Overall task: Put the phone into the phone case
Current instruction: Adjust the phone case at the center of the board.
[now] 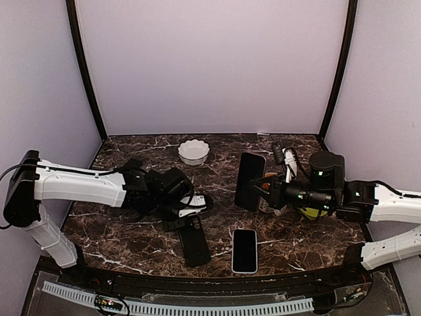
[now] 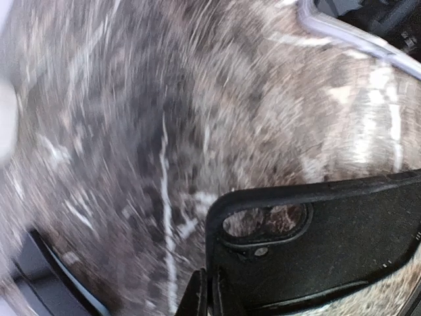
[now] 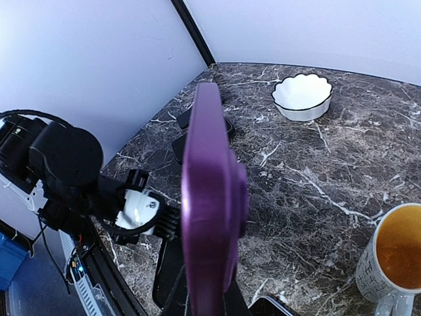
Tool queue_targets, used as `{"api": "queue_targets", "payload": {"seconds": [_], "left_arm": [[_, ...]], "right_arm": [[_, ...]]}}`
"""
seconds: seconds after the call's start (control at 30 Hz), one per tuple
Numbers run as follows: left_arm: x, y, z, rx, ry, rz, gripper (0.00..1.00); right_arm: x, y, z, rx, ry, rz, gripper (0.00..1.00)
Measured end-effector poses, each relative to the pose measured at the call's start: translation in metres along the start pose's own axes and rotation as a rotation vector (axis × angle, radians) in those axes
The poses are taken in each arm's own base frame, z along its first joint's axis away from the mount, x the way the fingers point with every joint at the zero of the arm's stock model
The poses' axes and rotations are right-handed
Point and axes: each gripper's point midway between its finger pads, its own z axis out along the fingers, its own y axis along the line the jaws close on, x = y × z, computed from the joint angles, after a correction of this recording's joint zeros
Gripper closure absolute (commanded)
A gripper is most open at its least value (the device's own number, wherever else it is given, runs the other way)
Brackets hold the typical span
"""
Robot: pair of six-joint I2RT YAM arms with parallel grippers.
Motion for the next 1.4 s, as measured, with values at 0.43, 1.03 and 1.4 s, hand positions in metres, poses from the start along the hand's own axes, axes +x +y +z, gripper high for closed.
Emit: {"api": "queue_targets", "payload": {"seconds": [0.43, 1.03, 1.4], "left_arm": [[-0.064, -0.021, 0.002, 0.177, -0.114, 0.463, 1.0], [-0.033, -0.017, 0.05, 0.187, 0.165, 0.399, 1.0], [-0.033, -0.004, 0.045, 0.184, 0.203, 0.282, 0.32]], "right_arm": [[0.005, -0.001, 0.0, 0.001, 0.022, 0.008, 1.0], [0.007, 0.0, -0.005, 0.001, 0.03, 0.013, 1.0], [0.009, -0.005, -0.008, 0.039, 0.058, 0.003, 1.0]]}}
